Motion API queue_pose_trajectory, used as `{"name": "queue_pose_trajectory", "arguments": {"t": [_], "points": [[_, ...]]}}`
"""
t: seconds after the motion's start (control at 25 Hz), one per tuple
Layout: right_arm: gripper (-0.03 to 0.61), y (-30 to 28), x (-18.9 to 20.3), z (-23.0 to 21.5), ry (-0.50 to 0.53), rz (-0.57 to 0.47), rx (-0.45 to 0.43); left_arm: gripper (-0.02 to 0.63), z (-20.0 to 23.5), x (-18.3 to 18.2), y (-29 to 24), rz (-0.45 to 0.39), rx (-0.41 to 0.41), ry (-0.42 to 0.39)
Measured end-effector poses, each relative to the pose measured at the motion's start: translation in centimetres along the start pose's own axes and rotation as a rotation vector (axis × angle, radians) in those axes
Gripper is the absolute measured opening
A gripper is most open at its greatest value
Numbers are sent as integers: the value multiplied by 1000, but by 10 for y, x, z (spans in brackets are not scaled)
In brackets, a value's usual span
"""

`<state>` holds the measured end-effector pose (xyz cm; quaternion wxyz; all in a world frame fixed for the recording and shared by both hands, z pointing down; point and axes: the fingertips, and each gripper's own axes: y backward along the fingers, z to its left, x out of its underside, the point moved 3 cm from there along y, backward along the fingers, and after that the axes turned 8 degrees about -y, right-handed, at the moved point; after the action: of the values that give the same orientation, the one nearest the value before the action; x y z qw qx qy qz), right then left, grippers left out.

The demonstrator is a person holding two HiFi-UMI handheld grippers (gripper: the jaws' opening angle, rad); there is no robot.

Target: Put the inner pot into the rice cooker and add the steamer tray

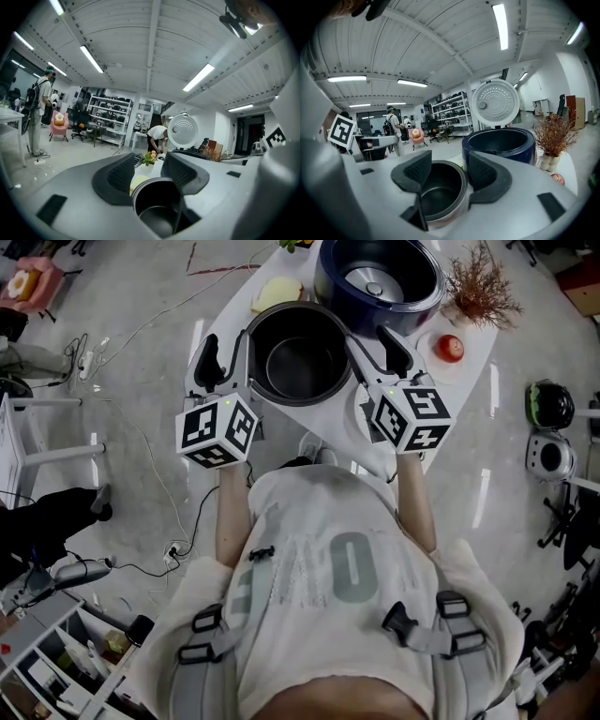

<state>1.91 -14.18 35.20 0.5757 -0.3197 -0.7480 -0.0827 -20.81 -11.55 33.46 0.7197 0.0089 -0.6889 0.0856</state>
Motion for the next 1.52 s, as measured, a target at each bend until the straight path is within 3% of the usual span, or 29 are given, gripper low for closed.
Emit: {"name": "queue_pose_trajectory", "arguments": {"t": [0.2,0.32,0.6,1.28,1.52], "points": [[275,-18,18,-5,18,90,61,214,12,32,-8,118,-27,41],[275,-23,27,-10,29,137,95,249,11,54,-11,205,0,43],[272,-43,58,-25,14,234,163,270,18,106,-19,374,22,152],[213,-61,106,-45,-142,325,205,178,24,142,-24,463,44,294],[161,-62,108,-43,-174,317,216,122,20,139,-26,470,58,257]]}}
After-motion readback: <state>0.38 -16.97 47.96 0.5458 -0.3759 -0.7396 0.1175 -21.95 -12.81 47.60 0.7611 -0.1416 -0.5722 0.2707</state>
